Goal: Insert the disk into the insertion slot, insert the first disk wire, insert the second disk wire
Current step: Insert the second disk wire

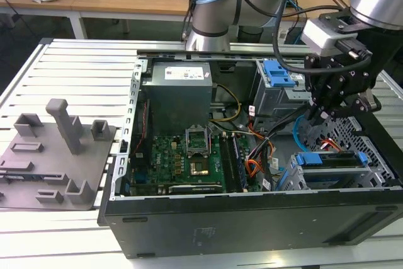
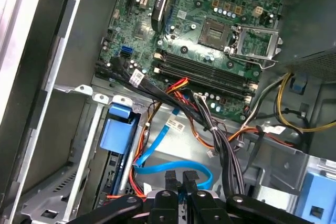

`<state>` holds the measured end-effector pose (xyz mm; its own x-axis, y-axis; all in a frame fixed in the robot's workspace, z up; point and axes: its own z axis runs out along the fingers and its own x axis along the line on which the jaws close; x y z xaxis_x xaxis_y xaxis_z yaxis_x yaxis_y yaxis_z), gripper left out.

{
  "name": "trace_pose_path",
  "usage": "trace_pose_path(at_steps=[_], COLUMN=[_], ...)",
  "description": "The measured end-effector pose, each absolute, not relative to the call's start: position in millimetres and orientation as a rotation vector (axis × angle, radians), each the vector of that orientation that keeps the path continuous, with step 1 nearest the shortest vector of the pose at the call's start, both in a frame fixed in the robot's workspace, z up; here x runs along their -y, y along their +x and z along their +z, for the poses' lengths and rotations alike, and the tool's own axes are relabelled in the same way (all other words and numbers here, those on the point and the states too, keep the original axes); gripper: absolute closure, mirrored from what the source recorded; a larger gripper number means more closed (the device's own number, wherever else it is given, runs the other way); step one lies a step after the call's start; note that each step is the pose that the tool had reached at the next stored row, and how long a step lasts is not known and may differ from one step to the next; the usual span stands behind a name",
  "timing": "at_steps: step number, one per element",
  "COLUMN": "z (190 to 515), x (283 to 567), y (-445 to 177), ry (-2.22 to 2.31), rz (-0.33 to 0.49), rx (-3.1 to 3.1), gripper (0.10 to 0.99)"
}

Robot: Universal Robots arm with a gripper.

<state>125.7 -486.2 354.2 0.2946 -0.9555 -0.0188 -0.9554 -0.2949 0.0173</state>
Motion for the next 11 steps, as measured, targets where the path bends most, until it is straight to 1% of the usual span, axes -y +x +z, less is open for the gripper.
trace_pose_path(at_steps=[4,11], z=[352.7,352.7], x=[496.1,496.9], y=[125.7,125.7], ry=[2.525,2.487], rz=[-0.04,-0.038], rx=[1.864,1.912], gripper=[0.922,0.922])
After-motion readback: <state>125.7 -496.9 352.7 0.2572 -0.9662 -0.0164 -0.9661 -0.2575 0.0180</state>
